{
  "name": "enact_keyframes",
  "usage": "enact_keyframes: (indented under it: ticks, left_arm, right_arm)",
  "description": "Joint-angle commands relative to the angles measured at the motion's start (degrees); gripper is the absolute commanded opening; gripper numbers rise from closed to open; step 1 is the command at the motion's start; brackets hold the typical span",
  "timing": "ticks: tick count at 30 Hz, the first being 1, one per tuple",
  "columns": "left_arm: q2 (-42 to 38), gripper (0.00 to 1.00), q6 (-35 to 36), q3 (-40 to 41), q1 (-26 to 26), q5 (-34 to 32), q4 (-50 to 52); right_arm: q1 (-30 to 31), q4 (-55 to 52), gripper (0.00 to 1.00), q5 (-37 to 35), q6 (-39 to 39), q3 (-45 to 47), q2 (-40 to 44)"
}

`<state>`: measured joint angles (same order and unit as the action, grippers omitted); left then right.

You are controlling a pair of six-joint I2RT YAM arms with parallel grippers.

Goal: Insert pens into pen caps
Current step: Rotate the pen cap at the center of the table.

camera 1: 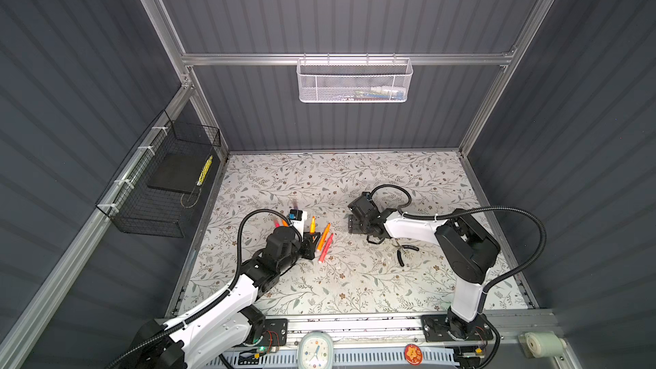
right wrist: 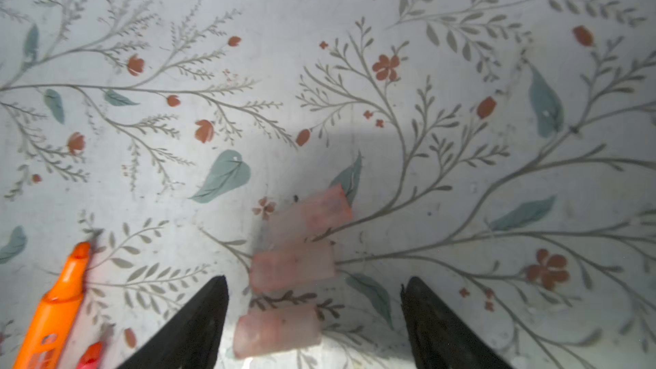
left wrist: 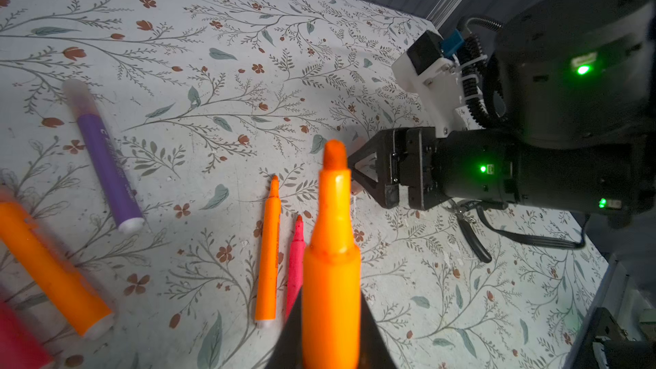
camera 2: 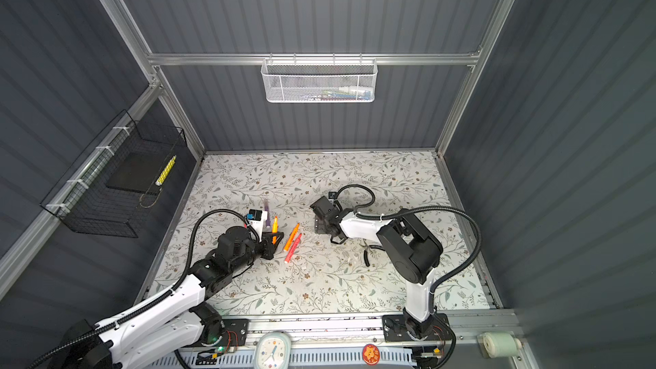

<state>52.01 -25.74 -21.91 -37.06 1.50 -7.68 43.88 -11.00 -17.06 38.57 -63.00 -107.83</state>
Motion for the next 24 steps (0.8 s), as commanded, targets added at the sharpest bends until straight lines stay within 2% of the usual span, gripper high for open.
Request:
enact_keyframes:
  ticks: [1,9,14,20,24]
  left_arm:
    - [-0.6,0.00,0.3,-0.4,-0.1,-0.1,0.8]
    - [-0.4,0.00,0.0,-0.4,-0.1,0.2,0.5]
    - [-0.5,0.00,0.0,-0.4,-0.1,0.4,0.4]
    - [-0.2,0.00,0.0,-0.4,-0.1,0.7,-0.1]
    - [-0.5,0.00,-0.1,-0.5,-0.1,0.8,0.2]
  right_arm:
    - [0.5,-4.4,0.76,-4.6,0.6,-0.7,-0.3]
    - [2.2,-4.8,0.73,-5.4,1.1,1.7,2.3]
    - [2.3,-4.7,0.65,-6.2,1.6,4.1,4.1]
    - [2.0,-4.6,0.58,-5.9,1.7,4.3,3.4]
    - [1.5,-3.4,0.57,-4.3,1.1,3.9,2.7]
